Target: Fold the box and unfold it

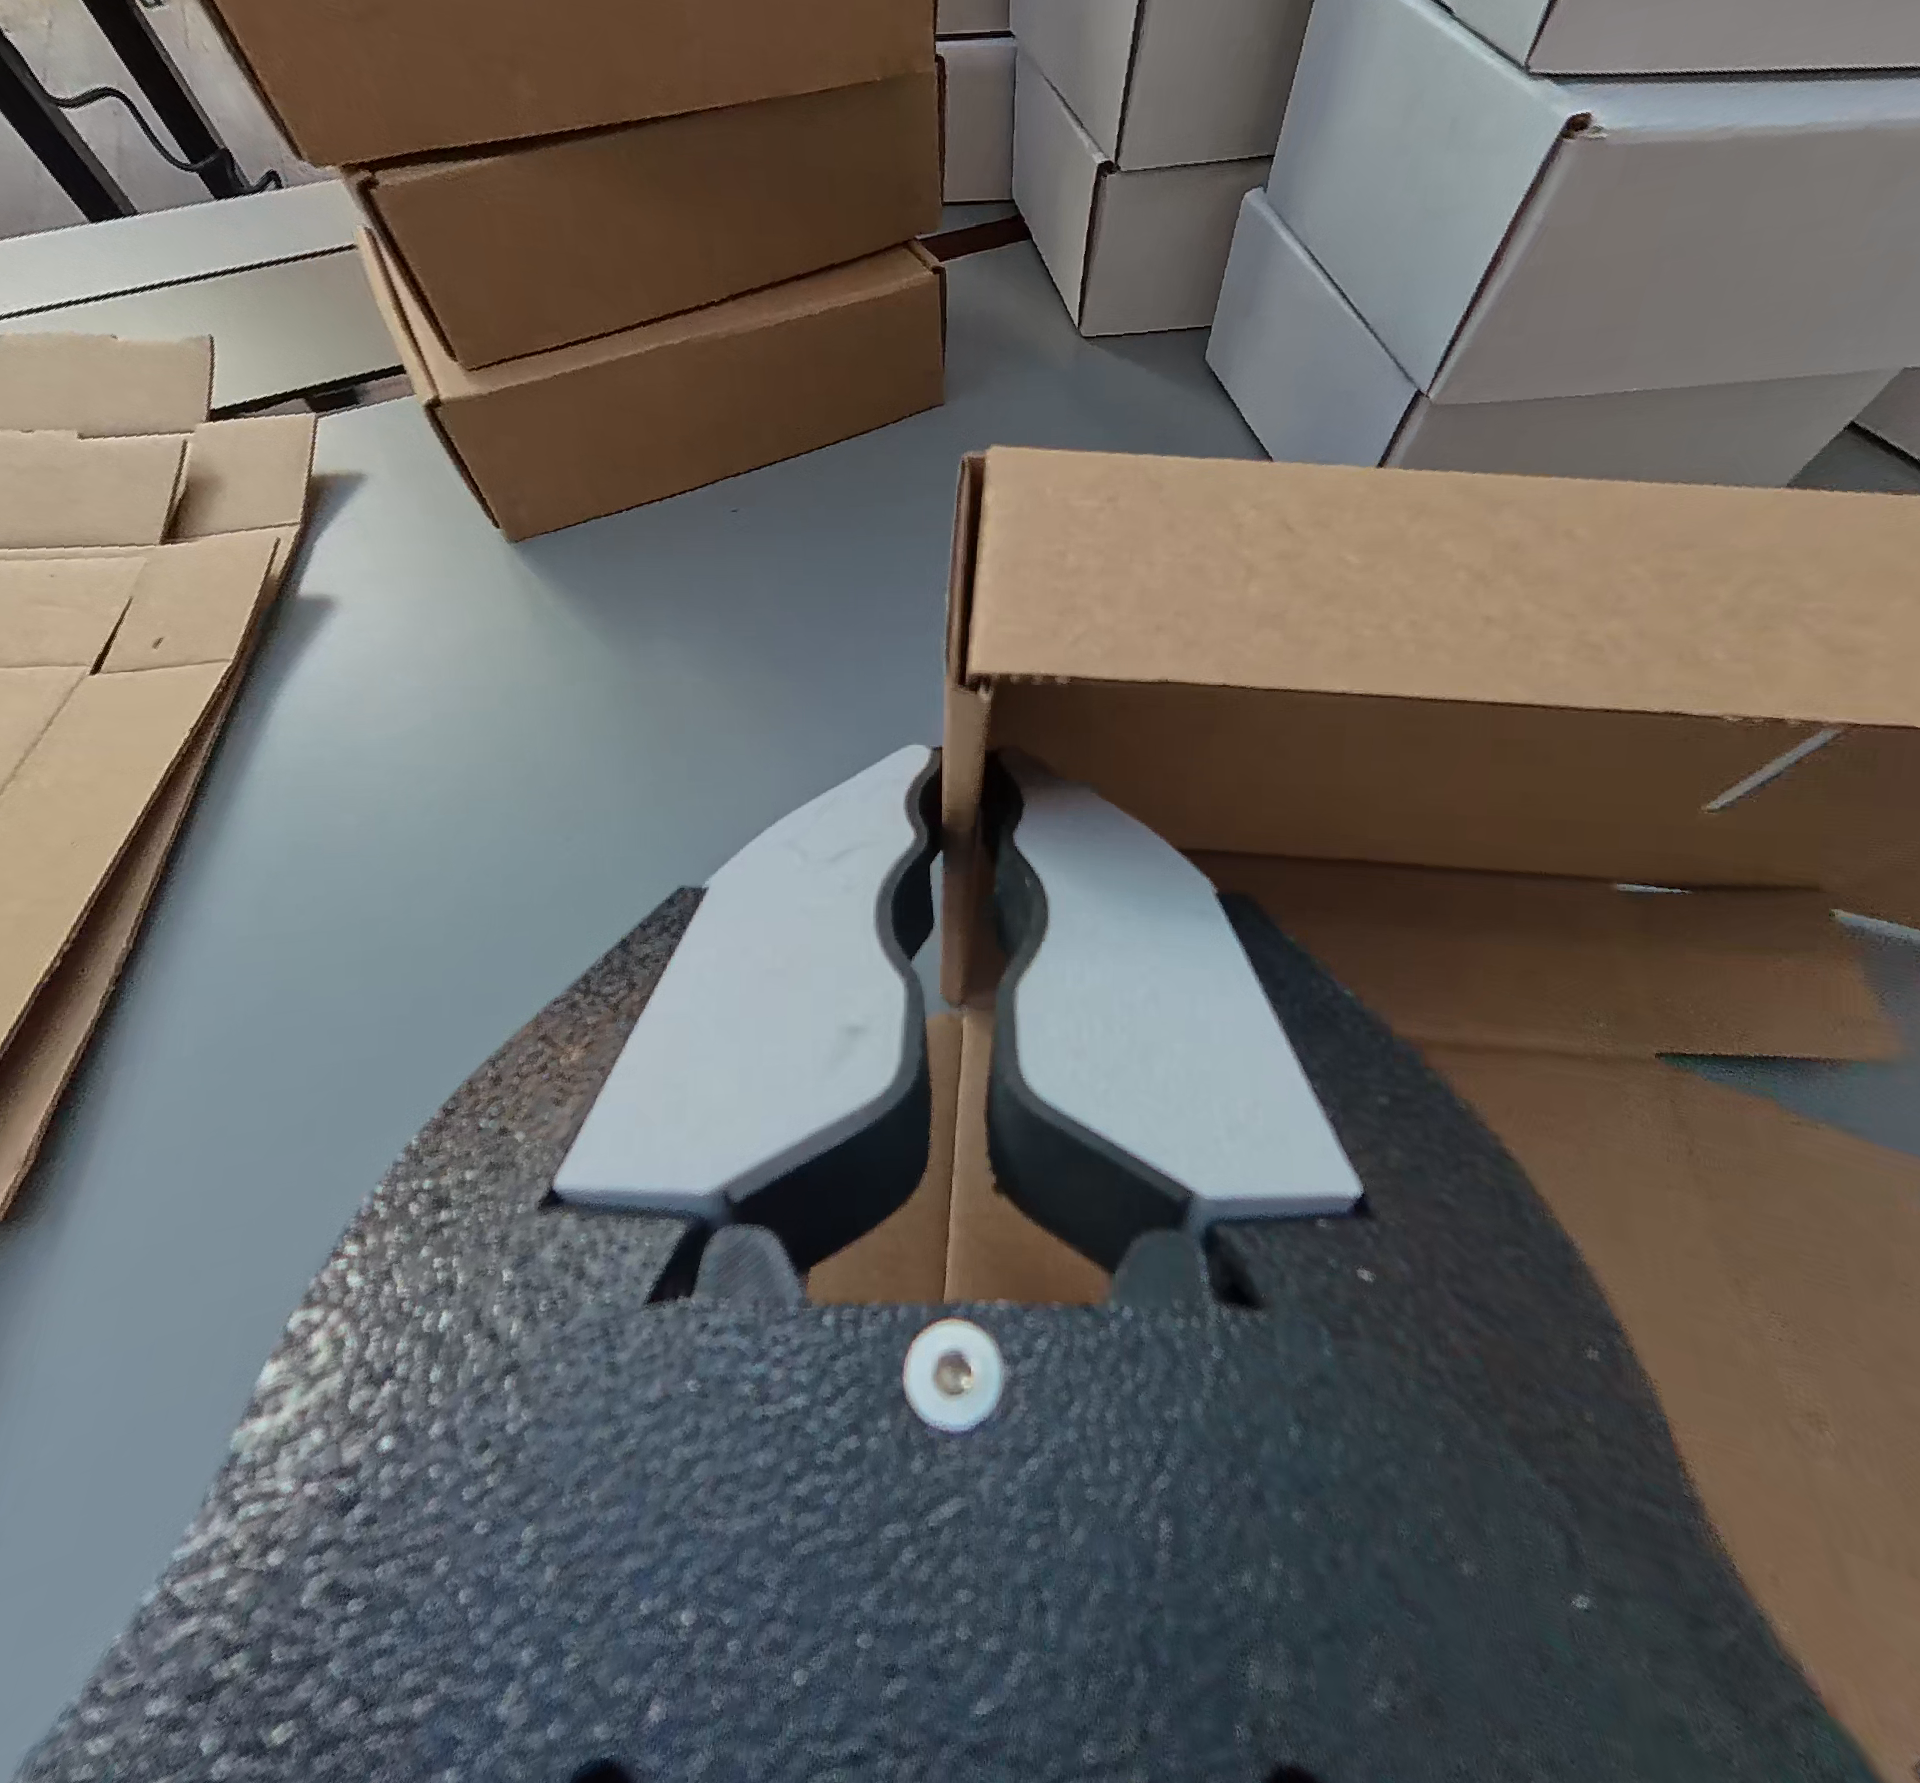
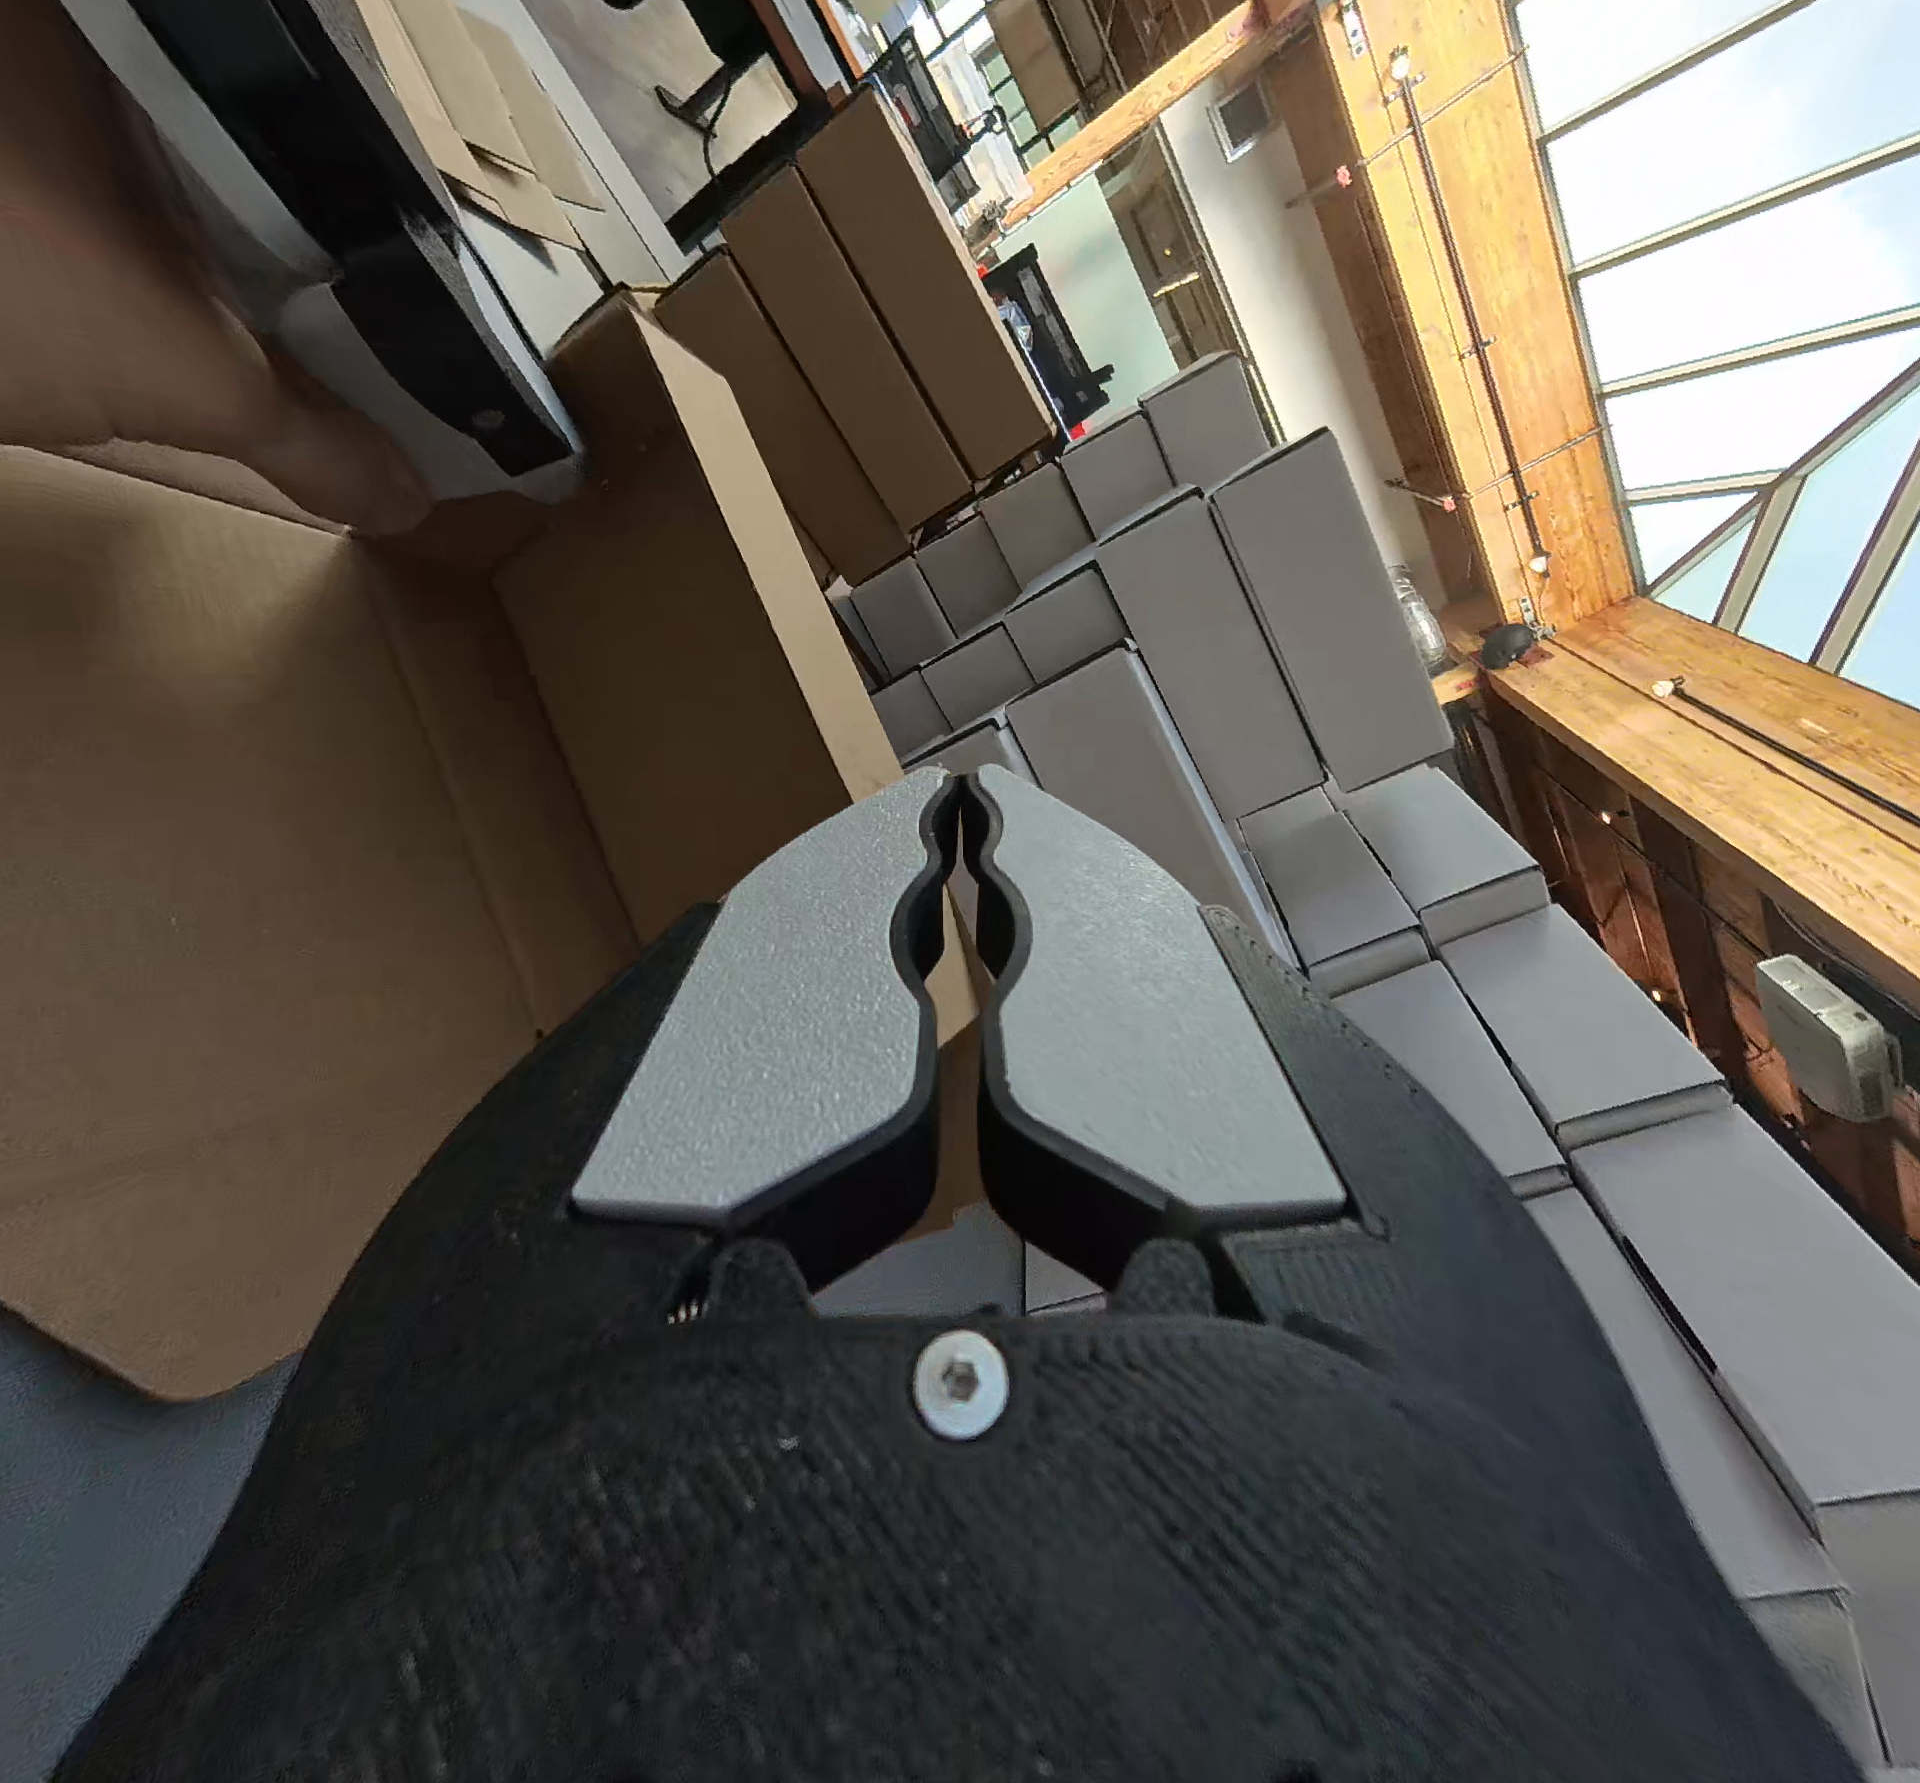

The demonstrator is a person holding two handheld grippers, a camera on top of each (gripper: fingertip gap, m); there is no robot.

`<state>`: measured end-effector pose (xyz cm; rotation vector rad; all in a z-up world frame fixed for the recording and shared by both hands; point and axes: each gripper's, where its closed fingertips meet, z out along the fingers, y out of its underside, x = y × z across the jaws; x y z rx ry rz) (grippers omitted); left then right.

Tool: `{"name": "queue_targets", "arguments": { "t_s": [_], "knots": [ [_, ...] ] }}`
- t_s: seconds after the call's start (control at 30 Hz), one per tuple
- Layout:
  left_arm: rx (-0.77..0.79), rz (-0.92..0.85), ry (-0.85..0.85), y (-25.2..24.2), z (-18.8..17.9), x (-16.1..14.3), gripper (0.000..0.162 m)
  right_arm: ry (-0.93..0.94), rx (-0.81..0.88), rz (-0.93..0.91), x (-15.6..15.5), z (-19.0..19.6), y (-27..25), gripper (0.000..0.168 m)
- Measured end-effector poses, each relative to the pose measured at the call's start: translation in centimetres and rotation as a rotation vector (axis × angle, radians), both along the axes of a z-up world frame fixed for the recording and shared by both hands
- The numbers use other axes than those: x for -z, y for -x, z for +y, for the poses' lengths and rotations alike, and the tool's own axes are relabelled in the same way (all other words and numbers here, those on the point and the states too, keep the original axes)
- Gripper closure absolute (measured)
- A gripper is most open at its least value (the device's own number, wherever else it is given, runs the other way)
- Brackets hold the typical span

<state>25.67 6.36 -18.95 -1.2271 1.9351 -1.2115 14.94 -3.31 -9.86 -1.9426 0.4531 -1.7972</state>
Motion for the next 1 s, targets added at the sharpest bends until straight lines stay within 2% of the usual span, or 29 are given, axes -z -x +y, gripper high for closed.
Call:
{"name": "queue_targets", "arguments": {
  "t_s": [0.1, 0.17, 0.33, 0.47, 0.53, 0.67, 0.87, 1.0],
  "knots": [
    [-0.066, -0.01, 0.077, -0.2, 1.2, -0.6, 0.157, -0.024, 0.045, 0.018, 0.7, -1.9, -0.4, 0.168],
    [-0.106, -0.021, 0.092, 0.0, 2.5, -1.2, 0.157, -0.036, 0.06, -0.029, 0.0, -2.6, -0.8, 0.168],
    [-0.15, -0.066, 0.073, 1.4, 4.3, -3.3, 0.157, -0.088, 0.047, -0.067, -1.4, -1.6, -2.2, 0.168],
    [-0.162, -0.081, 0.113, 2.5, 5.8, -5.2, 0.157, -0.135, 0.041, 0.036, 0.1, -0.1, -3.2, 0.168],
    [-0.164, -0.092, 0.13, 3.0, 6.4, -6.1, 0.157, -0.195, -0.005, 0.089, 0.8, 1.4, -3.2, 0.168],
    [-0.146, -0.187, 0.02, 4.2, 6.3, -7.6, 0.157, -0.454, -0.19, 0.132, -0.5, 5.4, -2.3, 0.168],
    [-0.119, -0.284, -0.151, 5.6, 6.1, -7.8, 0.154, -0.709, -0.348, 0.172, -3.4, 6.8, -1.6, 0.168],
    [-0.135, -0.266, -0.01, 5.7, 6.5, -8.4, 0.156, -0.737, -0.387, 0.248, -2.5, 6.9, -1.3, 0.168]
  ]
}}
